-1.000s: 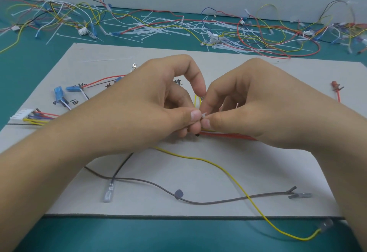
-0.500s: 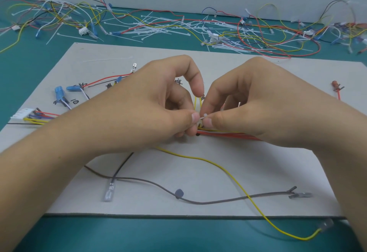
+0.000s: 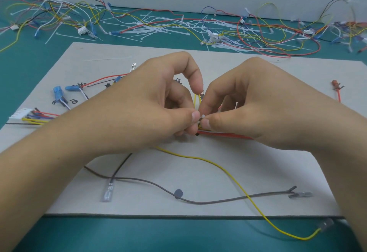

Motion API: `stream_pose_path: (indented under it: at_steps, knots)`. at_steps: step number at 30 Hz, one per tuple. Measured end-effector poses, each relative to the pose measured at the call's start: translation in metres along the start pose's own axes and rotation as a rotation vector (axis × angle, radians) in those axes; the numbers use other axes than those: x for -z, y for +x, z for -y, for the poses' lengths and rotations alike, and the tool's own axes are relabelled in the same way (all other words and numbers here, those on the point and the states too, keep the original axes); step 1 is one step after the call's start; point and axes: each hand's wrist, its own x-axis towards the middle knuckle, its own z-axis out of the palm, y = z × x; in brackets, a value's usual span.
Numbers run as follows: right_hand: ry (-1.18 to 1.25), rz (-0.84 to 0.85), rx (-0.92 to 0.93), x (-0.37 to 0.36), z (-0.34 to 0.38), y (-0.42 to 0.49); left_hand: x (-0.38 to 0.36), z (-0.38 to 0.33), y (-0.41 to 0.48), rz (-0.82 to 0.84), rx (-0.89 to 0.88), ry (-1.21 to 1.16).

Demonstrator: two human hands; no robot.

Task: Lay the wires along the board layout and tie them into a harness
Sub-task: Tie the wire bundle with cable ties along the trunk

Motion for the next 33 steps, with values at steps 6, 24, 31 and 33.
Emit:
stream_pose_path:
  at_steps: [6,24,31,33]
  knots:
    - [0.016,0.013,-0.006,0.0001,-0.0010,0.0005,0.0006,0.0019,0.0007,0.003,-0.006,-0.016]
    - [-0.005,-0.006,0.001,0.0018,-0.0034,0.0004,0.0017,0.0033,0.0009,0.018,0.004,-0.058]
    - [0.001,-0.005,0.000,0.0001,-0.0015,-0.0002,0.0009,0.0026,0.0011,0.015,0.003,-0.042]
    - [0.000,-0.003,0.003,-0.0006,-0.0001,0.0002,0.0011,0.0030,0.0010,0.012,0.004,-0.035]
